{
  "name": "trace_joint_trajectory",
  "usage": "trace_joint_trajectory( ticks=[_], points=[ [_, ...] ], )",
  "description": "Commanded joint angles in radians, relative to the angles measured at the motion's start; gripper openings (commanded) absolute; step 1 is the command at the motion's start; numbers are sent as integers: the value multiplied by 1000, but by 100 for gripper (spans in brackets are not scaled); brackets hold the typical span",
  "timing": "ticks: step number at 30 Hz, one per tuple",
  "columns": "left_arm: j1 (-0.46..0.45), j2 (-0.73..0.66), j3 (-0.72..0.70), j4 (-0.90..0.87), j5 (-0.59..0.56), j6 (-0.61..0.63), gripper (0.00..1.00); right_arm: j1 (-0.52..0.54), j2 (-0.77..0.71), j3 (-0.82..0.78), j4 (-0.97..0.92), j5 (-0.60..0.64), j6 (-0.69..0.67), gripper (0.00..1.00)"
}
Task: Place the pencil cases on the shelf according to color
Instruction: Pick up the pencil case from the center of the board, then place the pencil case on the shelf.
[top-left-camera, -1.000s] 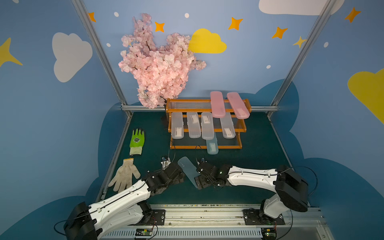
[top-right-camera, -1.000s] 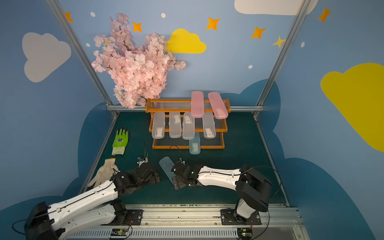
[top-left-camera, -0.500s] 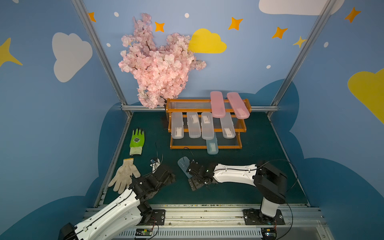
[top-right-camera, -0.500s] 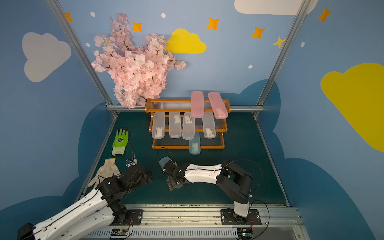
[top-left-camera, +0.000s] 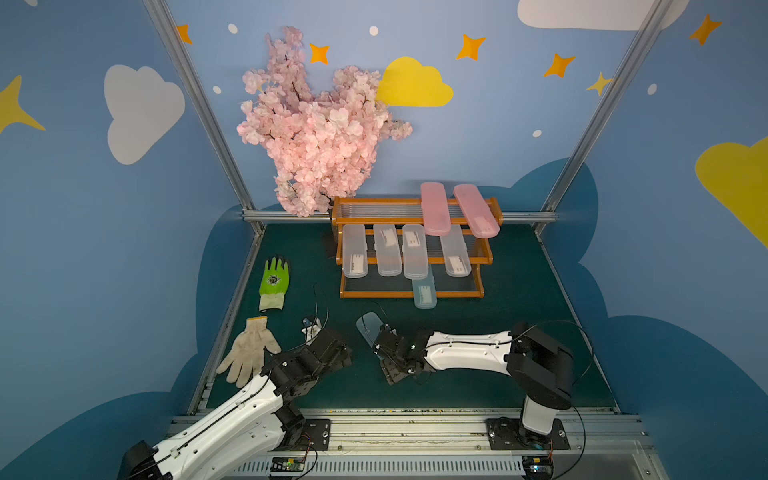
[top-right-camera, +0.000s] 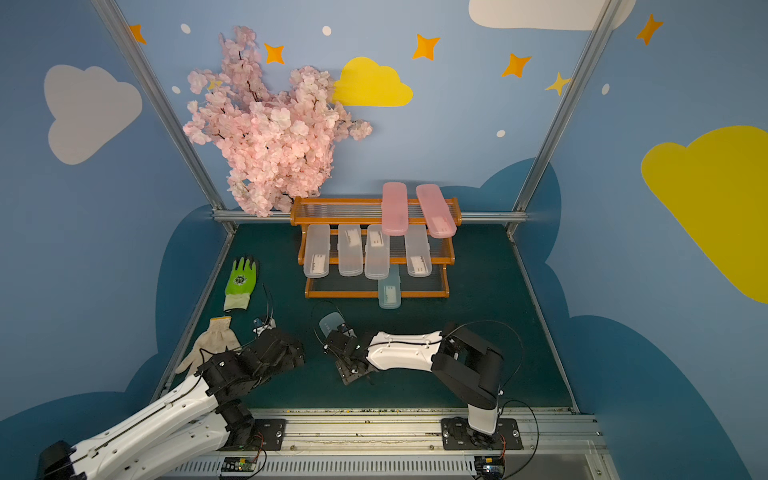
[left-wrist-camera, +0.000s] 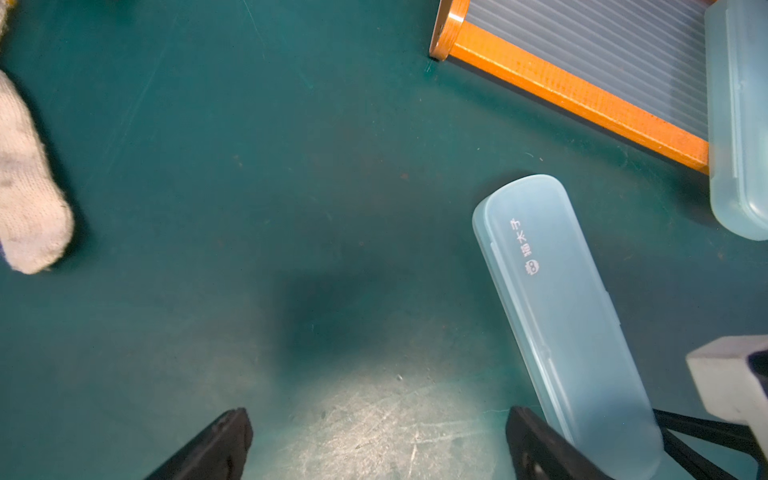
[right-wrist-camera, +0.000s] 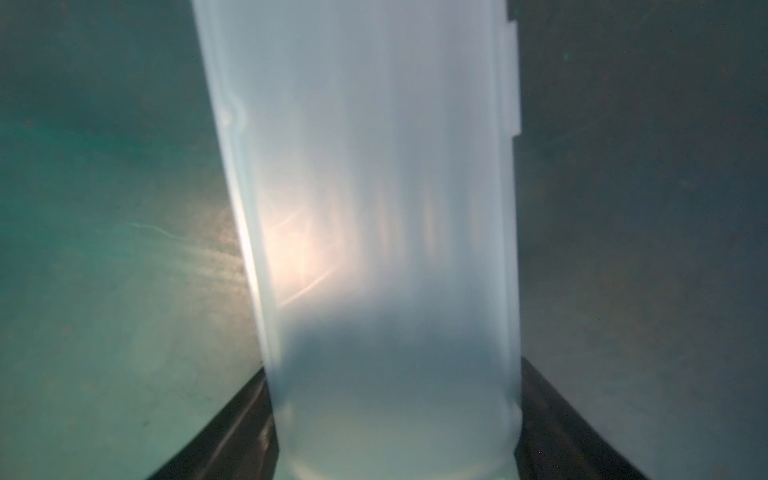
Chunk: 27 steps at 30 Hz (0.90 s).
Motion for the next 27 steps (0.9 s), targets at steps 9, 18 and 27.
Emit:
trace_joint_trajectory(
  ticks=[9, 18, 27],
  points=[
    [17, -44, 57, -42, -50, 41, 100, 35, -272, -132, -30, 188, 130, 48],
    [194, 43, 92, 96, 57, 132, 100, -1, -288, -88, 16, 214, 238, 47],
    [316, 87, 94, 149, 142, 184, 100, -93, -25, 167, 42, 172, 243, 42]
  ],
)
